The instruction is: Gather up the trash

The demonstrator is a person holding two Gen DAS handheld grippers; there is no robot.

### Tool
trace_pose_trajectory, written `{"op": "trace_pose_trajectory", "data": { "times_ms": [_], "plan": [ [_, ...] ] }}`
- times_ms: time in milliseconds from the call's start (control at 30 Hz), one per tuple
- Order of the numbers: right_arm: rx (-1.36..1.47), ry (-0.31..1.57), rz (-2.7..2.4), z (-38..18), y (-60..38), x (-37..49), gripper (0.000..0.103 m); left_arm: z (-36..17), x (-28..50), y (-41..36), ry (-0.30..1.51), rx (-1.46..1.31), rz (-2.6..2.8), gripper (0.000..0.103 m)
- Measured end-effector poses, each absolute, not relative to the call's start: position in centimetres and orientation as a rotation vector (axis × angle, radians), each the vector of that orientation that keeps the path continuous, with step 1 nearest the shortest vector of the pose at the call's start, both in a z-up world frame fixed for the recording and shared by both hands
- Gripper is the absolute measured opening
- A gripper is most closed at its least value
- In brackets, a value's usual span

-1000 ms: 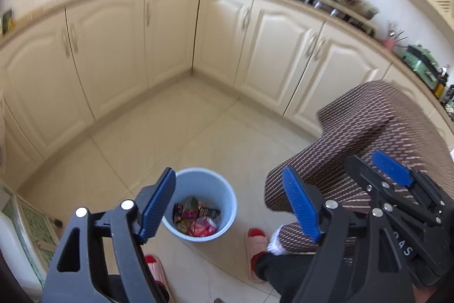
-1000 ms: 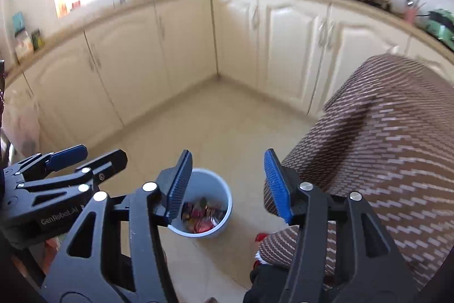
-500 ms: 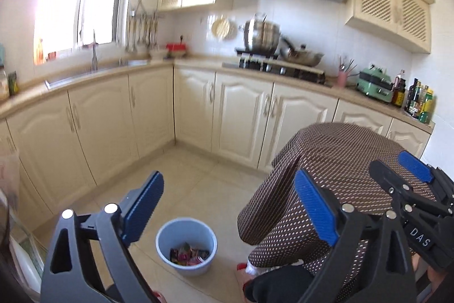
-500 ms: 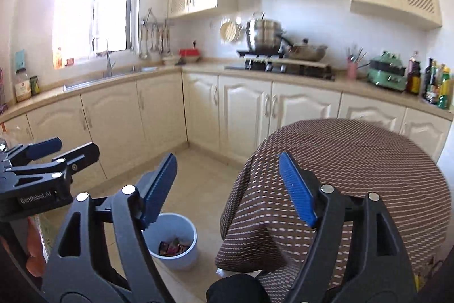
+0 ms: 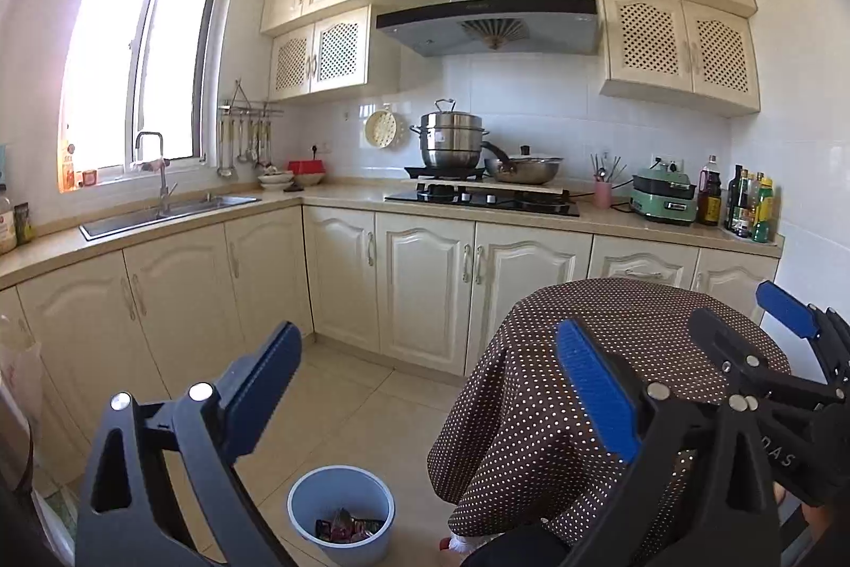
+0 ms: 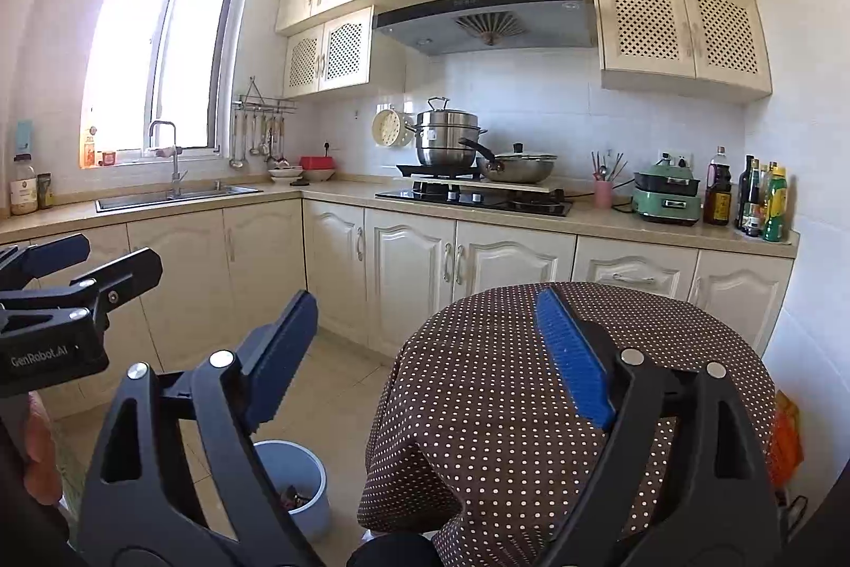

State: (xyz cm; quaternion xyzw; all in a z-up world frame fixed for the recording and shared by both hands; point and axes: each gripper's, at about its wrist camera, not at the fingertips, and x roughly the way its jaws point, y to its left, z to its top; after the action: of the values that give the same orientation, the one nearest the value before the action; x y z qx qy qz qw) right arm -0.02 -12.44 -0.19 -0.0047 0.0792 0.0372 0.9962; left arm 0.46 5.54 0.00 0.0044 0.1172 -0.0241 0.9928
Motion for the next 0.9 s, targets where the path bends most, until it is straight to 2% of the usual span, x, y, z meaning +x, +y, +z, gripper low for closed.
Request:
{"op": "trace_pose_trajectory", "data": {
  "times_ms": [900],
  "plan": [
    [-0.007, 0.173, 0.069, -1.1, -13.2, -0.1, 0.088, -1.2, 0.4, 4.3, 0.237, 0.026, -0.067, 0.095]
  ]
}}
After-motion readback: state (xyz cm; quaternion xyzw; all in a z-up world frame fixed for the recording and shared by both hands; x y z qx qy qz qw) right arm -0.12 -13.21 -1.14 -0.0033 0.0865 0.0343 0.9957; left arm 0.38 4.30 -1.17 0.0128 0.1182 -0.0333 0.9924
